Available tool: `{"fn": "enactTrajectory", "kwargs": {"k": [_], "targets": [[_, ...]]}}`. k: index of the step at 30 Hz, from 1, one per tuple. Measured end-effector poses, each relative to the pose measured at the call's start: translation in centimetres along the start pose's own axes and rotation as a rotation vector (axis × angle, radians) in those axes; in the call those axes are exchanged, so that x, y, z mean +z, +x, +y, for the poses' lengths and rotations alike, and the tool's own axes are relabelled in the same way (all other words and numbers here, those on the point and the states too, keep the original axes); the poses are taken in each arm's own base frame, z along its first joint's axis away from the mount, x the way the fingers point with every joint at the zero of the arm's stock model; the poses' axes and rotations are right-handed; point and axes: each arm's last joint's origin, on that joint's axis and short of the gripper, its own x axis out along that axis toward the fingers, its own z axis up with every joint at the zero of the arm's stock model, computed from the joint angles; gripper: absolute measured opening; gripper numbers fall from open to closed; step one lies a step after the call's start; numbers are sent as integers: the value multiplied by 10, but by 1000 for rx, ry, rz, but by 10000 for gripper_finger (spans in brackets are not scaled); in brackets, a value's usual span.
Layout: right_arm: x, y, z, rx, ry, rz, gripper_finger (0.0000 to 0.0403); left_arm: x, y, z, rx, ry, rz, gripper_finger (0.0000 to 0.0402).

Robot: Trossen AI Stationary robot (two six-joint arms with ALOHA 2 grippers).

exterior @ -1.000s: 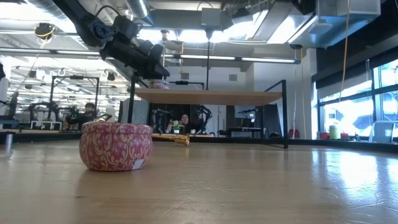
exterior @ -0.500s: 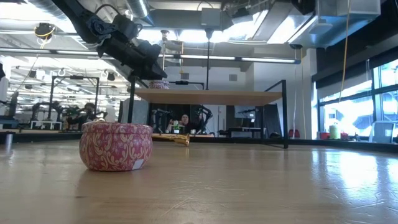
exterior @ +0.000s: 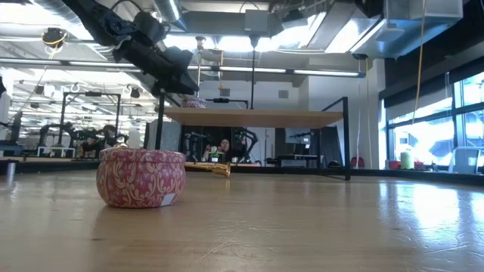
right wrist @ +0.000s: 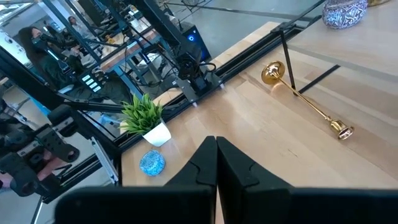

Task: Pick & Place candle stick holders
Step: Put the pink scented candle on the shelf

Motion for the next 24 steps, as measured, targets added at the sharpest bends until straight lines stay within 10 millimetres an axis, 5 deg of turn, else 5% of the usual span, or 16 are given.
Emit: {"fn": "enactTrajectory", "kwargs": {"k": [14,24], "targets": [[1,1,-1,-5,-10,-3,1,-8,-38,-9,8,-17,198,121],[1,1,-1,8,-10,8,1,10,-82,-22,2,-22,83,121]]}}
